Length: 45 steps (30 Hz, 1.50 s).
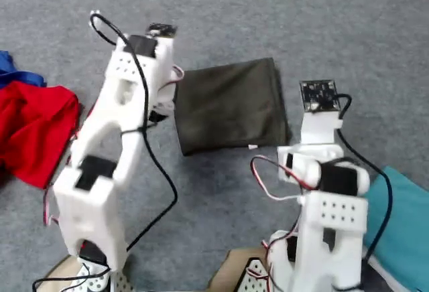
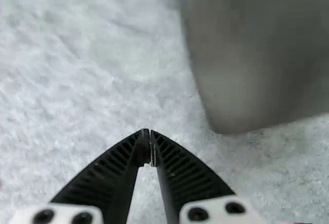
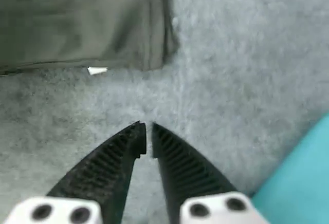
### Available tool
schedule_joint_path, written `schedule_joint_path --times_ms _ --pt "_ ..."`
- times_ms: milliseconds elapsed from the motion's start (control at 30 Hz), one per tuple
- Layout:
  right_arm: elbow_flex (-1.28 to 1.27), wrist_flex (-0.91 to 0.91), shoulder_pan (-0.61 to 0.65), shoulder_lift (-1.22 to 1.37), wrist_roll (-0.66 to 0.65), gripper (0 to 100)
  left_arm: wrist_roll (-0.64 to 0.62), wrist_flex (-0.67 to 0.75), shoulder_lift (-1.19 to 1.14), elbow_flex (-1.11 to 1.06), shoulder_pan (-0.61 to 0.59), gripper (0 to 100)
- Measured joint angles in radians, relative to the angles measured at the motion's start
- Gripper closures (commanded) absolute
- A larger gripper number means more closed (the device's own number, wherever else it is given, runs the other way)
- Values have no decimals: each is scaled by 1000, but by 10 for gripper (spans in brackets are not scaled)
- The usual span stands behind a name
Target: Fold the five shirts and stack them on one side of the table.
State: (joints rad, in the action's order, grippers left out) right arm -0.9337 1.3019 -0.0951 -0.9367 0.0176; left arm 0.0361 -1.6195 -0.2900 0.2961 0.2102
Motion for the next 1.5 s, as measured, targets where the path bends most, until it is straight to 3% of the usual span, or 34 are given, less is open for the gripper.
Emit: schedule_joint_path --times_ms 300,500,967,1500 --pt "249 -3 49 425 328 856 64 575 281 -554 -80 980" --pt "414 -8 120 684 546 666 9 901 287 -793 -132 980" --pt "683 -11 187 1115 717 562 9 976 221 -806 -132 980" --pt "770 -80 247 1188 875 562 9 976 206 -793 -132 980"
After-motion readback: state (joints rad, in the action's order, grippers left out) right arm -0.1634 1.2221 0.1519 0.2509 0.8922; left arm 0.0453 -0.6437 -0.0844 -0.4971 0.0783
